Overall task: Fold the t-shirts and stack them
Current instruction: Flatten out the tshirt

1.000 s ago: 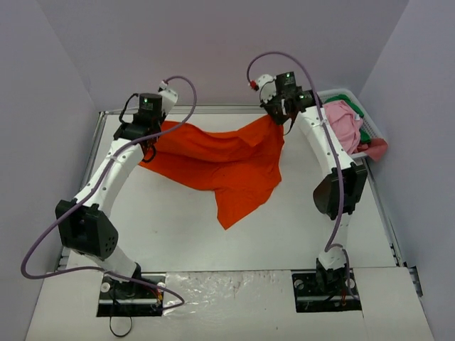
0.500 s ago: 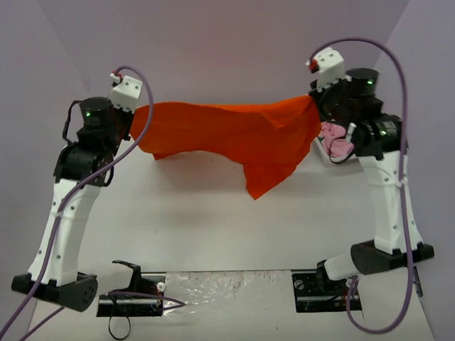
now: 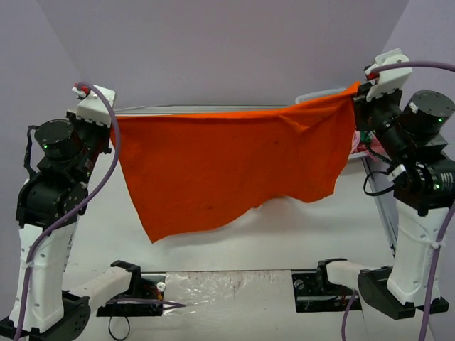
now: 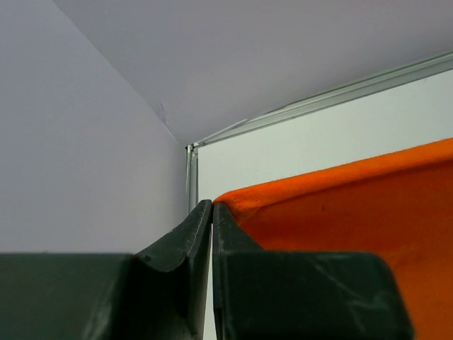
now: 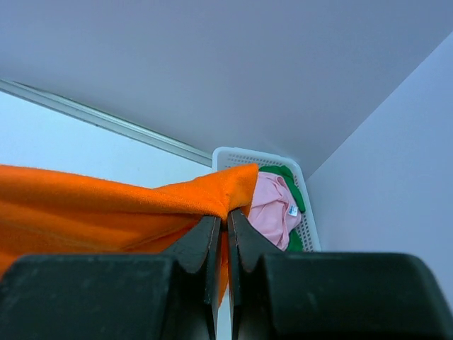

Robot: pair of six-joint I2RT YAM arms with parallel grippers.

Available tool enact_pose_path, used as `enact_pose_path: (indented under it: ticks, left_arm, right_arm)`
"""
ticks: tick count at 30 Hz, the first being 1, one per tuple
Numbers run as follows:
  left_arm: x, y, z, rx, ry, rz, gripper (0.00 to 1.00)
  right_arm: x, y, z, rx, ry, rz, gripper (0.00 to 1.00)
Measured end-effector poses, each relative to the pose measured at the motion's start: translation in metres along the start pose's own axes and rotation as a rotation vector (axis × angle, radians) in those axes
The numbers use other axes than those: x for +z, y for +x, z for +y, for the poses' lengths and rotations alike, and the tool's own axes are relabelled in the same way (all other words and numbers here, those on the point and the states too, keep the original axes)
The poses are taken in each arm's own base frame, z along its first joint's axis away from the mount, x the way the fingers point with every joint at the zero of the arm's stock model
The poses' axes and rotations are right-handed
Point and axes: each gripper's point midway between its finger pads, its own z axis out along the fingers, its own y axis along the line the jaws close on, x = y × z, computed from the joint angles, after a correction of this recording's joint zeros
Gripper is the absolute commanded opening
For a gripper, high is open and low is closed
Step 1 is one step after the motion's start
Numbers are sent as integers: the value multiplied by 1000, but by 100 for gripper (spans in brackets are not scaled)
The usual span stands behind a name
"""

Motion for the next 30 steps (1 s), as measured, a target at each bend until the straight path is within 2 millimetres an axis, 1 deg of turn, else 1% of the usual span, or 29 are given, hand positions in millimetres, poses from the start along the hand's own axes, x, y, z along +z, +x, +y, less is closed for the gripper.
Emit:
enact_pose_path:
  ticks: [2, 4, 6, 7, 8, 10, 12, 14, 15, 16, 17, 19, 21, 23, 25, 26, 28, 29, 30]
  left_arm:
    - [18, 8, -7, 15, 14, 40, 2]
    - [41, 22, -17, 35, 30, 93, 2]
    - [69, 41, -29, 58, 46, 154, 2]
    - [80, 49, -35, 68, 51, 181, 2]
    - [97, 62, -42, 80, 61, 217, 2]
    - [130, 93, -59, 108, 87, 306, 2]
    - [160, 121, -72, 128, 109, 383, 2]
    - [185, 142, -80, 133, 124, 440, 2]
    - [198, 149, -82, 134, 129, 463, 2]
    - [209, 151, -81, 132, 127, 477, 2]
    - [221, 148, -80, 127, 119, 472, 2]
    - [239, 131, -72, 115, 96, 435, 2]
    - [246, 100, -60, 101, 70, 375, 2]
    - [239, 60, -43, 82, 35, 289, 2]
    - [220, 20, -25, 62, -2, 192, 2]
    - [204, 4, -16, 56, -16, 153, 2]
    - [169, -14, -3, 51, -32, 100, 2]
    - [148, -19, 2, 50, -40, 75, 2]
    - [127, -20, 6, 52, -42, 58, 2]
  right_arm:
    - [24, 12, 2, 2, -13, 44, 0]
    - [53, 29, 6, 5, -30, 98, 0]
    - [90, 58, 13, 9, -56, 178, 0]
    - [112, 76, 18, 12, -71, 226, 0]
    - [129, 92, 22, 14, -84, 265, 0]
    - [168, 133, 33, 19, -114, 360, 0]
    - [202, 171, 44, 21, -140, 446, 0]
    - [230, 195, 50, 18, -152, 498, 0]
    - [244, 202, 50, 14, -149, 505, 0]
    - [255, 206, 51, 9, -144, 509, 0]
    - [264, 204, 50, 1, -136, 502, 0]
    - [278, 191, 44, -12, -111, 460, 0]
    - [279, 164, 37, -26, -80, 400, 0]
    - [271, 131, 29, -33, -48, 323, 0]
    - [252, 99, 20, -34, -26, 261, 0]
    - [239, 86, 17, -34, -18, 235, 0]
    - [208, 62, 14, -32, -16, 187, 0]
    - [190, 55, 14, -30, -19, 174, 0]
    - [172, 50, 14, -29, -24, 163, 0]
